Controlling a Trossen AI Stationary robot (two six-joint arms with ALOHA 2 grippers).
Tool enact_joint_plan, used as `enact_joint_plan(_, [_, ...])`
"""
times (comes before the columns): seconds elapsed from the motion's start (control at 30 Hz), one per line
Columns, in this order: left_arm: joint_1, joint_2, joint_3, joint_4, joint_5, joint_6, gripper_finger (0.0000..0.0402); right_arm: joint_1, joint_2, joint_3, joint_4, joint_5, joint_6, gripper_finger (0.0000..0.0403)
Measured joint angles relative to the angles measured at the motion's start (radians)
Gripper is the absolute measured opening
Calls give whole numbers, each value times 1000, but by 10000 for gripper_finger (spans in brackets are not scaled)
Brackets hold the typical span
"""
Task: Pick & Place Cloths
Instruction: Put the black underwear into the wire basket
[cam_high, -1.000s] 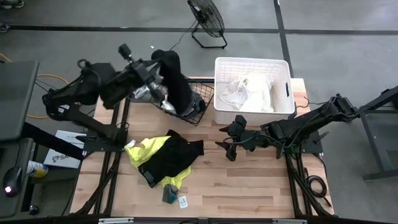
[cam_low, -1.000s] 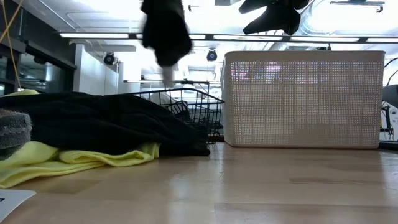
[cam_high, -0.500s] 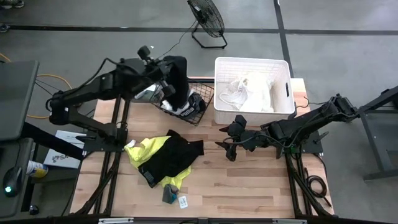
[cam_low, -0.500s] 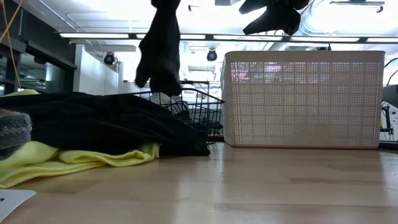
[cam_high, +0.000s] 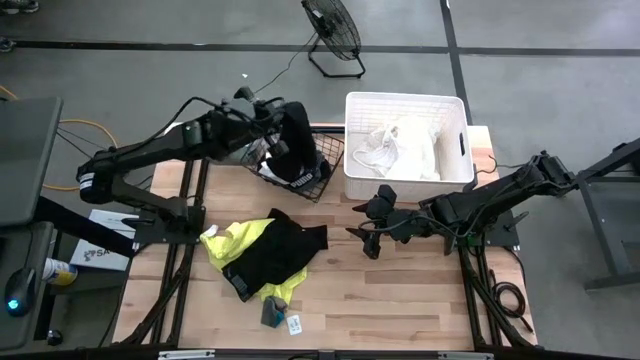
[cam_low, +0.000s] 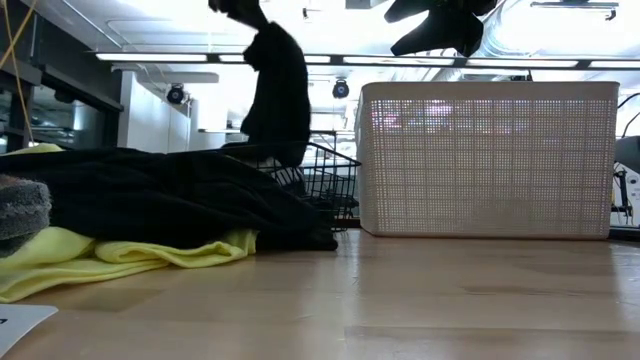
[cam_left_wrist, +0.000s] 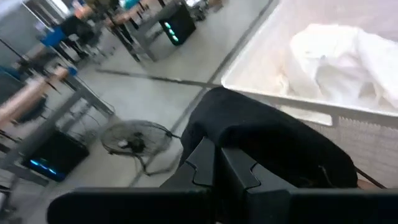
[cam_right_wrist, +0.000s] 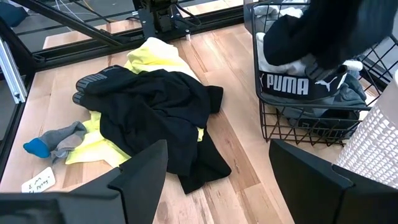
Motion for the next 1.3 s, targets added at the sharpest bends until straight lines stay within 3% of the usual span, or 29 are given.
enact_joint_plan(0.5, [10,1,-220,-13,33,-279,0,0,0,0,0,0,0,275])
enact_joint_plan(0.7, [77,24,-247,-50,134,-515,0,0,0,0,0,0,0,275])
enact_joint_plan(0.9, [173,93,-248,-96,296,-647,0,-3,0,0,1,0,0,275])
enact_joint_plan(1.03, [212,158,-248,-101,369,-690,0,-15,0,0,1,0,0,275])
enact_joint_plan(1.3, [242,305,-247,-178,395,-696,0,-21,0,0,-3,0,-2,275])
